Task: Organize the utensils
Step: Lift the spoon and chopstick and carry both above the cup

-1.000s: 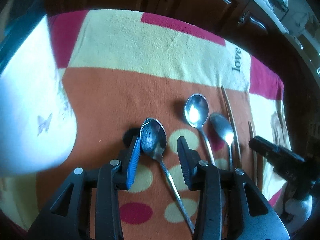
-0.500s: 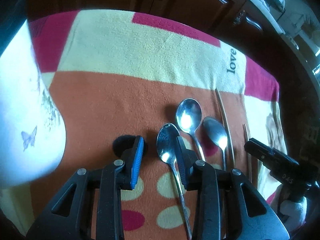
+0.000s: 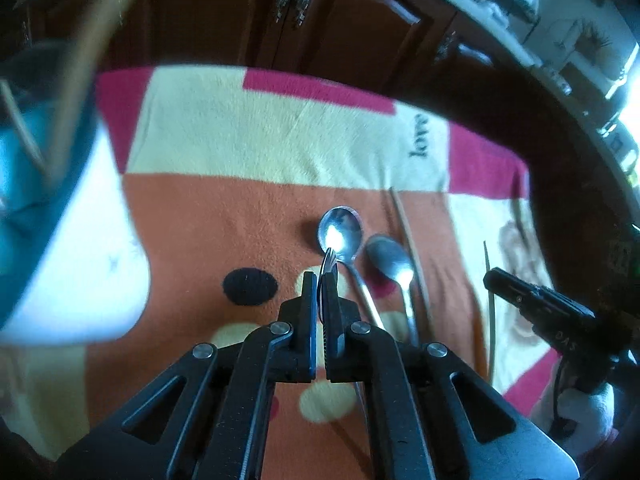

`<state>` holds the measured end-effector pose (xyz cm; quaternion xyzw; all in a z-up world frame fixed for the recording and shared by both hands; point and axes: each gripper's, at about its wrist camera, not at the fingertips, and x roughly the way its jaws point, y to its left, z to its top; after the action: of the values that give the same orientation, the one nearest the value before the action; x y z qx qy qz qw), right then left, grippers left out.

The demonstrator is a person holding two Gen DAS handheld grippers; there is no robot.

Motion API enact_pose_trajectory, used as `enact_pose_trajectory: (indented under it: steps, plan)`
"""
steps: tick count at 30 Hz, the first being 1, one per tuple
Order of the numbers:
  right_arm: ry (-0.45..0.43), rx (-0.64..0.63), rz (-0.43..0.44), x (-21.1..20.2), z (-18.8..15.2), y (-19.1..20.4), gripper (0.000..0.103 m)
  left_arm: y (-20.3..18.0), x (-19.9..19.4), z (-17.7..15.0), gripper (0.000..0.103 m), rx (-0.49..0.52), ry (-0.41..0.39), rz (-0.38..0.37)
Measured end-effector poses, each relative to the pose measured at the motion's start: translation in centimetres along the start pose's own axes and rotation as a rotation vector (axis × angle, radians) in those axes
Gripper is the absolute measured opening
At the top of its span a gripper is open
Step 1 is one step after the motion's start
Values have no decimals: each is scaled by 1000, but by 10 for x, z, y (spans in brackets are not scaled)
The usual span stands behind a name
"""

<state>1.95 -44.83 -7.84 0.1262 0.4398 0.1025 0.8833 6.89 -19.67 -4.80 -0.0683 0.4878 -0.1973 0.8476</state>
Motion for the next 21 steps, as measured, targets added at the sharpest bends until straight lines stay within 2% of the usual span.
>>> enact_pose_trajectory:
  steps: [11,21]
  plan:
    - [-178,-40,40,-82,10,41,5,-5,-87,-6,1,30,-126,-71]
    - [-288,-158,61,-134,33,107,5,0,-165,1,1,55,-234,-60]
